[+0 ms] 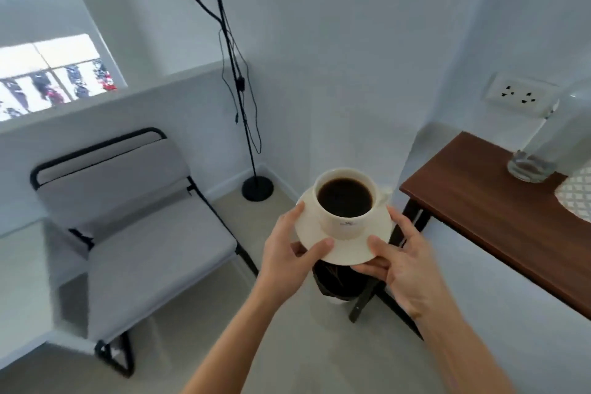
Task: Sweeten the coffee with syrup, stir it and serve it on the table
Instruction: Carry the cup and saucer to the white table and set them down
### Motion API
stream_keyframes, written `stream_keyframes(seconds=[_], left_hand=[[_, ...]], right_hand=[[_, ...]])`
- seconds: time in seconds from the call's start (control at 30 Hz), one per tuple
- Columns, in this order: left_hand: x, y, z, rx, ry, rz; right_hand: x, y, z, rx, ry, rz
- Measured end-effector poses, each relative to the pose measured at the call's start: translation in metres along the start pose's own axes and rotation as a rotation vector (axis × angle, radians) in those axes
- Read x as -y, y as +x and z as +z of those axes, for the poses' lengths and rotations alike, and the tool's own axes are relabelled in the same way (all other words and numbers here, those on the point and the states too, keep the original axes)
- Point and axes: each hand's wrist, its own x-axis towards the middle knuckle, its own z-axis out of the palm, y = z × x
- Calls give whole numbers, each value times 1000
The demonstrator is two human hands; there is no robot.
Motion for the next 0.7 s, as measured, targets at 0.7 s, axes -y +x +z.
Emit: stream_keyframes(seconds=[0.7], left_hand=[[80, -192, -443, -658, 47, -121]], right_hand=[[-199, -82, 444, 601, -136, 233]])
